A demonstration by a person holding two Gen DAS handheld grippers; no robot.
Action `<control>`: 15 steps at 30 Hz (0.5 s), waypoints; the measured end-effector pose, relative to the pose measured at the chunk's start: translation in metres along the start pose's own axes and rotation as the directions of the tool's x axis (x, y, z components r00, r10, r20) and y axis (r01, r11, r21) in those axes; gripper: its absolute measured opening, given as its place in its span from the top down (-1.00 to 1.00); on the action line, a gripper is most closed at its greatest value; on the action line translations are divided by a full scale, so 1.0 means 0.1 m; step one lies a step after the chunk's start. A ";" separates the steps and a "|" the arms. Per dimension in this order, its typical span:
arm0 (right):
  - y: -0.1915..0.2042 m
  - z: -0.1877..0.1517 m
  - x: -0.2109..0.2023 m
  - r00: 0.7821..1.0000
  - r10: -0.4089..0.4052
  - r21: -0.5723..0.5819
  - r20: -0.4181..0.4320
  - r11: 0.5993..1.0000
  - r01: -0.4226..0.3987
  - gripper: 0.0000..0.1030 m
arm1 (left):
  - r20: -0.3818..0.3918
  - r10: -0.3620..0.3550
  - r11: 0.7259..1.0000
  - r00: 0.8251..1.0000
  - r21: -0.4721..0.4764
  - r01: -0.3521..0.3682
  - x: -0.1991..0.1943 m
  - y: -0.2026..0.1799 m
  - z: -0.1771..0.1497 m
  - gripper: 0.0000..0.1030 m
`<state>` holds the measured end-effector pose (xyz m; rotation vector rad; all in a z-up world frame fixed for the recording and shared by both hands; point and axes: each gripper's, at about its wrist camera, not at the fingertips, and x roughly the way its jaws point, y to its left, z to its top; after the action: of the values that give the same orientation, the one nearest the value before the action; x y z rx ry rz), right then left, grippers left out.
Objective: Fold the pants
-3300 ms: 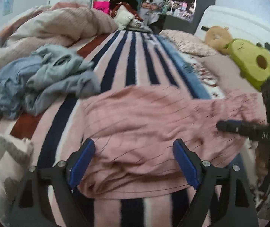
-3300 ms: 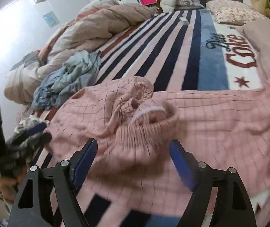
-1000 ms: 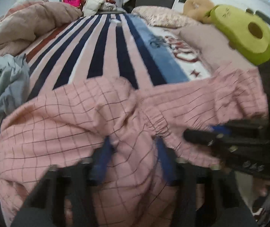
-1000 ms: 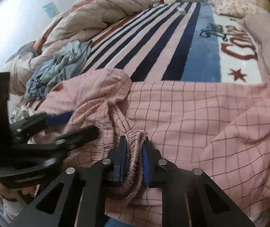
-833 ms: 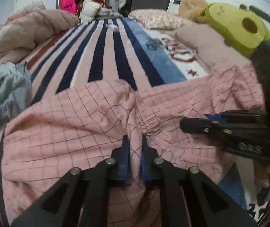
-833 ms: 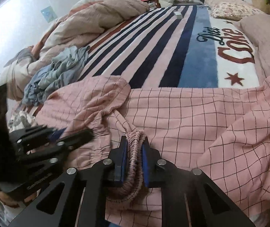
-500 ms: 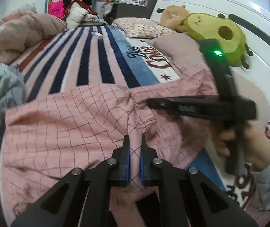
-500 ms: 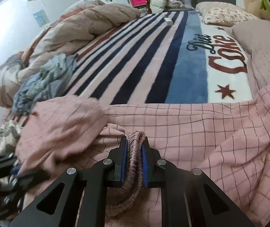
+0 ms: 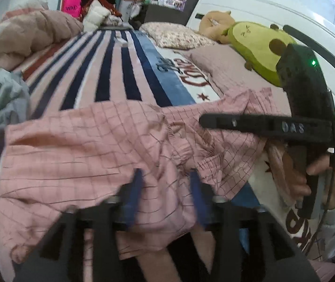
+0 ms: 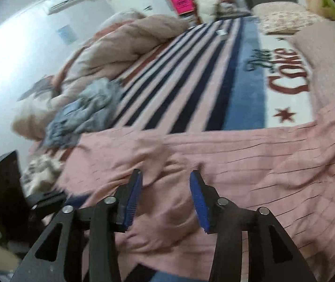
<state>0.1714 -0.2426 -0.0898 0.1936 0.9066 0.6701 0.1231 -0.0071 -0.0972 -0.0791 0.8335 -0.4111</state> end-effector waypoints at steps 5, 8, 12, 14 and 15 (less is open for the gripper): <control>0.18 -0.07 0.21 0.995 0.061 -0.083 -0.074 0.994 -0.067 0.04 | 0.064 0.094 0.995 0.994 -0.027 -0.092 -0.33 0.18 -0.04 0.00; 0.27 -0.11 0.34 0.986 0.114 -0.122 -0.121 0.984 -0.129 -0.10 | 0.081 0.159 0.986 0.984 -0.070 -0.154 -0.47 0.38 -0.08 -0.03; 0.37 -0.12 0.47 0.980 0.135 -0.163 -0.143 0.974 -0.158 -0.21 | 0.074 0.215 0.970 0.974 -0.133 -0.204 -0.53 0.63 -0.17 -0.03; 0.40 -0.12 0.56 0.982 0.114 -0.167 -0.150 0.976 -0.139 -0.18 | 0.070 0.241 0.960 0.968 -0.163 -0.227 -0.55 0.73 -0.23 -0.03; 0.42 -0.13 0.59 0.983 0.101 -0.177 -0.151 0.976 -0.127 -0.12 | 0.069 0.253 0.956 0.965 -0.172 -0.238 -0.55 0.75 -0.25 -0.03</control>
<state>0.1681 -0.1750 -0.1190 0.0314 0.9676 0.8801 0.0961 0.0856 -0.0925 -0.1424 0.7748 -0.1037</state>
